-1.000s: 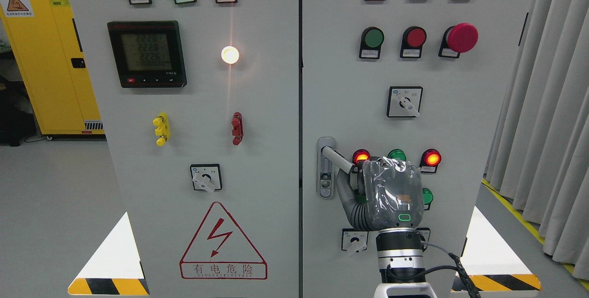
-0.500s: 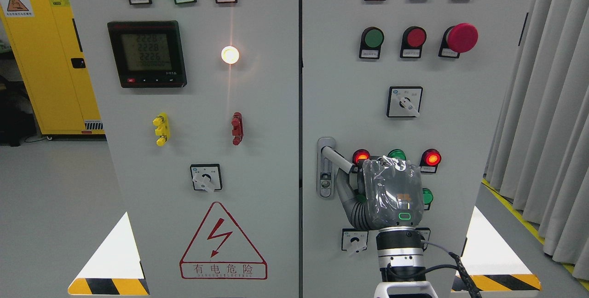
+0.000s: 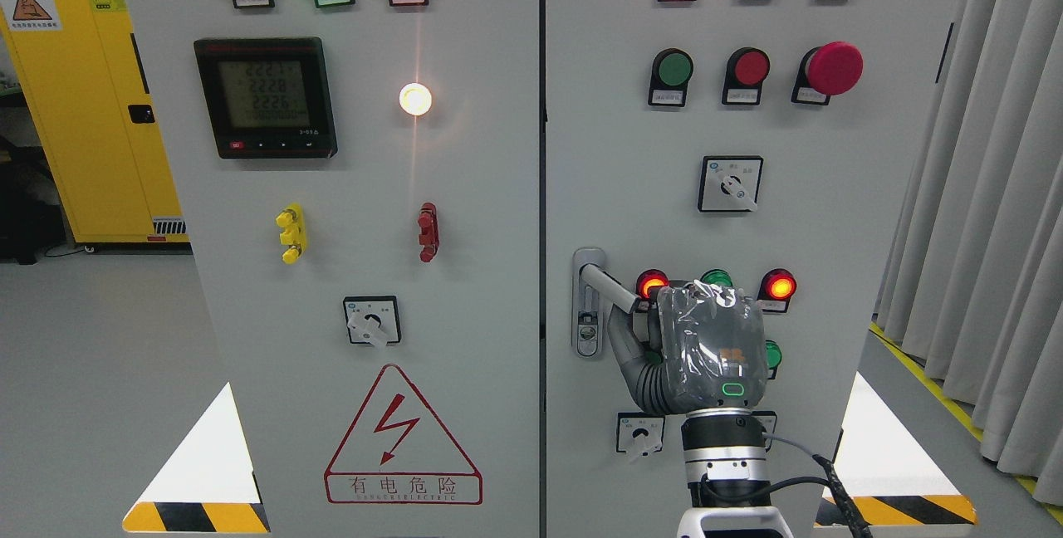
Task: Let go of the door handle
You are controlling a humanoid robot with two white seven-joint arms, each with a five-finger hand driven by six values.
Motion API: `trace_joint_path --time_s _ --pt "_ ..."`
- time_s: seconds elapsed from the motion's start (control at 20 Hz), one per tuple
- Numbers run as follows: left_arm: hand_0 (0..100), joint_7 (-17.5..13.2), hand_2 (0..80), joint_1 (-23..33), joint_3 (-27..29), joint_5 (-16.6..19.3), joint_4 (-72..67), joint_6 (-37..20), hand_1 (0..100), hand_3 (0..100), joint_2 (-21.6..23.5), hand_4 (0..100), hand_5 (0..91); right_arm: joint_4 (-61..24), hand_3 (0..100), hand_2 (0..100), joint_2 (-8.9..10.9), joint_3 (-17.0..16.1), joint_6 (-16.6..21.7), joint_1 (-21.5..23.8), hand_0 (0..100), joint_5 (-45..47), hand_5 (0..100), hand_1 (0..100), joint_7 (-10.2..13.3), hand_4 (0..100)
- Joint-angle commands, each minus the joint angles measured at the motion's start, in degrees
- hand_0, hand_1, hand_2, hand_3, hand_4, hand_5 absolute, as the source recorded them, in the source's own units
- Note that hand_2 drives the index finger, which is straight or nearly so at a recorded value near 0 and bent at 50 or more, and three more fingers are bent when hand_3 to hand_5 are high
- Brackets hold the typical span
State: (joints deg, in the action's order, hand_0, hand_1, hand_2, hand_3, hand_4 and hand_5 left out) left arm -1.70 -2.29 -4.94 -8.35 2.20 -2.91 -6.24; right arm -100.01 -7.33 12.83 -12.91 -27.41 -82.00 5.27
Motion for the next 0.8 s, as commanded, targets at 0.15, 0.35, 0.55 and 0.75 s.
trace_joint_path --time_s 0.15,0.35,0.55,0.75 --pt "12 0.0 0.0 0.0 -0.1 0.0 0.0 0.0 56 0 0.0 0 0.0 -0.1 100 100 0.03 -0.2 0.0 0.0 65 0.0 100 36 0.0 100" --pt "12 0.0 0.0 0.0 -0.1 0.0 0.0 0.0 56 0 0.0 0 0.0 -0.1 100 100 0.04 -0.2 0.0 0.0 65 0.0 100 35 0.0 100" --pt "12 0.0 0.0 0.0 -0.1 0.0 0.0 -0.1 56 0 0.0 0 0.0 -0.2 100 100 0.04 -0.2 0.1 -0.1 65 0.0 100 34 0.0 100" --pt "12 0.0 0.0 0.0 0.0 0.0 0.0 -0.1 56 0 0.0 0 0.0 -0.2 100 100 0.04 -0.2 0.1 -0.4 65 0.0 100 34 0.0 100"
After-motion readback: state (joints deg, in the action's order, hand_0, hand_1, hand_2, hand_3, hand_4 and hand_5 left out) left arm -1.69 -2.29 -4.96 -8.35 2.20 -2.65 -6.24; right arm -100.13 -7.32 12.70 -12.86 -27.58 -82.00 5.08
